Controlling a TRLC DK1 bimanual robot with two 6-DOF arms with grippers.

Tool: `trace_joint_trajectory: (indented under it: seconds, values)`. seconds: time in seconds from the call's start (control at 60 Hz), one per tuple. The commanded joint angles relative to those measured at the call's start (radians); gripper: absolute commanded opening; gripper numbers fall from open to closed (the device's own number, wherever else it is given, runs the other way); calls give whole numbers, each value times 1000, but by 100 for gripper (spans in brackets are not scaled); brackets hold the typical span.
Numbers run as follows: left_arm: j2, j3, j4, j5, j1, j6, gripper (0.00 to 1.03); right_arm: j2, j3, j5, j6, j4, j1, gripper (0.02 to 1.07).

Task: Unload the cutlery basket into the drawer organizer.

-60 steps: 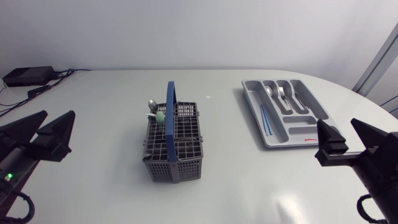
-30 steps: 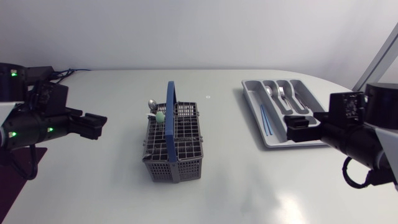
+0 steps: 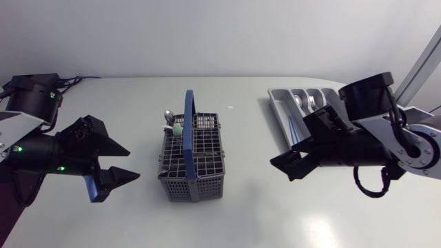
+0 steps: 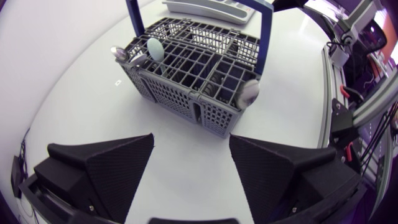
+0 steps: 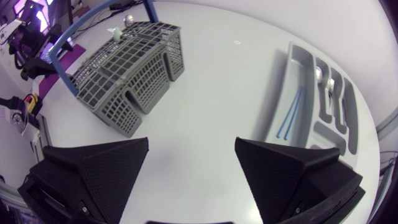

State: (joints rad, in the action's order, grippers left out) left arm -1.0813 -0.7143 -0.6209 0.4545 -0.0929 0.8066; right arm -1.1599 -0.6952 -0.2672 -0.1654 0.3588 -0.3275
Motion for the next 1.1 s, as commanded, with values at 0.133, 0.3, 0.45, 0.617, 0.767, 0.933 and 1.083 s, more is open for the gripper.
trace_joint_trajectory:
  seconds: [0.133, 0.3, 0.45, 0.617, 0.767, 0.933, 1.083]
  values:
    - [18, 102, -13, 67, -10, 249, 87, -54, -64, -219, -68, 62, -62, 102]
    - [20, 156, 58, 158, 22, 345, 87, -86, -70, -211, -75, 5, -70, 102]
    - [-45, 165, 188, 161, 28, 304, 57, -127, -64, -178, -71, -20, -99, 72]
    - [-108, 154, 210, 194, 22, 299, 26, -127, -43, -158, -39, -103, -131, 11]
    - [-170, 138, 159, 207, -7, 324, 18, -199, -59, -87, -25, -118, -174, 7]
    - [-178, 136, 176, 207, -36, 310, 18, -281, -82, -56, -14, -135, -231, 7]
    - [-223, 119, 217, 207, -119, 264, 18, -264, -99, -50, -13, -126, -229, 7]
